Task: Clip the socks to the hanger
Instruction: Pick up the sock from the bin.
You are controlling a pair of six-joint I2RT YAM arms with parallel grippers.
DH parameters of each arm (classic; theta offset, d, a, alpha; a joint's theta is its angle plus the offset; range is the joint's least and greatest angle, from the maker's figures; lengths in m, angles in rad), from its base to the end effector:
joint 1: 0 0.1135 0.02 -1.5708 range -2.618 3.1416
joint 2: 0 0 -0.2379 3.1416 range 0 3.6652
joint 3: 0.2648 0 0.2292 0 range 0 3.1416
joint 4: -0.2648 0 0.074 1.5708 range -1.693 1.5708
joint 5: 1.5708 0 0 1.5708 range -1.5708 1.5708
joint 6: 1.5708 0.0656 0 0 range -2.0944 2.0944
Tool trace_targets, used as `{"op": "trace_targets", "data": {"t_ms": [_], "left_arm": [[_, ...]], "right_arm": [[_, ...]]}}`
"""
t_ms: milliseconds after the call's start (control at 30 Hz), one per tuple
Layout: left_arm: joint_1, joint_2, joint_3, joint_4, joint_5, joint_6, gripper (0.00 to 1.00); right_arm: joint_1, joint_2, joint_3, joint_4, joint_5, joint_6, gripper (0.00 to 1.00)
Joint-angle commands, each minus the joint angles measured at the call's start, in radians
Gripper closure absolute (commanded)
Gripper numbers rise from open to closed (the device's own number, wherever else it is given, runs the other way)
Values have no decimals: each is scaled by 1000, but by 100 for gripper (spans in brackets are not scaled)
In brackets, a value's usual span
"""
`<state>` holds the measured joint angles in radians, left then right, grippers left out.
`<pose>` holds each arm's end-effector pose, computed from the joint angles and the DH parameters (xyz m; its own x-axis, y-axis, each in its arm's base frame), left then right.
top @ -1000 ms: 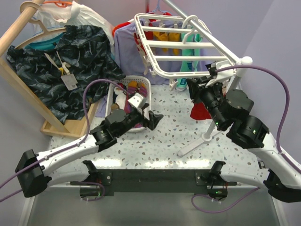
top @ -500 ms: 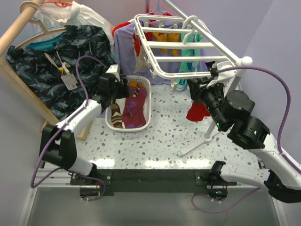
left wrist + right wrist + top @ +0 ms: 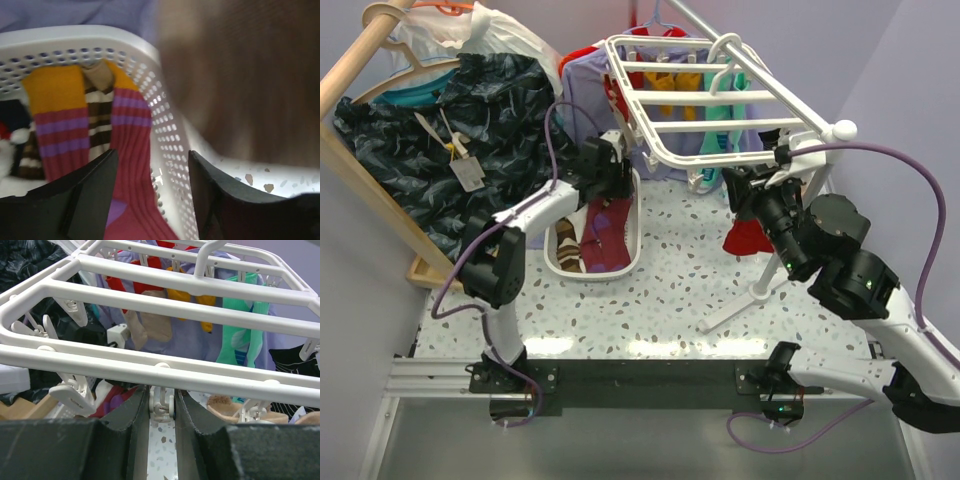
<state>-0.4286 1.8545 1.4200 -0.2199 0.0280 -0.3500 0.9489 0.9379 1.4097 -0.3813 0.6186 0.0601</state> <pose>0.3842 -0.1776 0.2182 -0.6694 -0.0710 -0.7395 0.2194 0.9321 -0.2881 0.1334 0.1209 0.4708 0.0330 0.1300 -0.9910 -0.3283 0.9379 0.1121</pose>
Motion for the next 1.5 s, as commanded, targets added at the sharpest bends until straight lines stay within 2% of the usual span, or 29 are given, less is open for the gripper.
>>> {"op": "trace_targets", "data": {"t_ms": [0, 167, 367, 500, 533, 633, 800, 900, 933, 1067, 1133, 1167, 1200, 1267, 1300, 1367, 1467], "left_arm": [[-18, 92, 115, -42, -25, 23, 39], [-18, 169, 149, -25, -108, 22, 44], [-15, 238, 181, -24, -112, 34, 46], [-15, 258, 183, -32, -86, 40, 57], [-15, 253, 178, -32, -85, 42, 66], [-15, 206, 137, -10, -88, 46, 80], [-15, 193, 114, 1, -103, 57, 89], [-13, 210, 115, -16, -137, 59, 68], [-13, 221, 115, -16, -143, 60, 56], [-15, 256, 128, -30, -142, 69, 48], [-16, 276, 128, -32, -134, 69, 47], [-16, 282, 129, -33, -129, 69, 50], [-16, 287, 131, -35, -126, 69, 61], [-16, 279, 123, -38, -119, 65, 73], [-16, 269, 122, -36, -117, 63, 87], [-16, 215, 106, -27, -125, 66, 100], [-16, 114, 97, -42, -154, 81, 100]], "right_arm": [[4, -7, 11, 10, 0, -8, 93], [4, -8, 12, -1, -8, -8, 93], [4, -13, 5, -5, -7, -5, 93], [4, -16, -2, -1, -3, -6, 93], [4, -16, -2, -2, -6, -6, 93], [4, -16, -2, -7, -13, -2, 93], [4, -25, -3, -5, -17, 4, 93], [4, -25, 0, -11, -22, 7, 93], [4, -27, -2, -13, -22, 9, 93], [2, -33, -3, -11, -19, 9, 93], [4, -34, -6, -11, -14, 9, 93], [4, -34, -6, -11, -14, 9, 93], [4, -34, -9, -10, -13, 9, 93], [5, -31, -11, -10, -14, 9, 93], [4, -33, -9, -11, -13, 7, 93], [4, -34, -9, -10, -13, 6, 93], [4, -34, -8, -7, -16, 4, 93]]}}
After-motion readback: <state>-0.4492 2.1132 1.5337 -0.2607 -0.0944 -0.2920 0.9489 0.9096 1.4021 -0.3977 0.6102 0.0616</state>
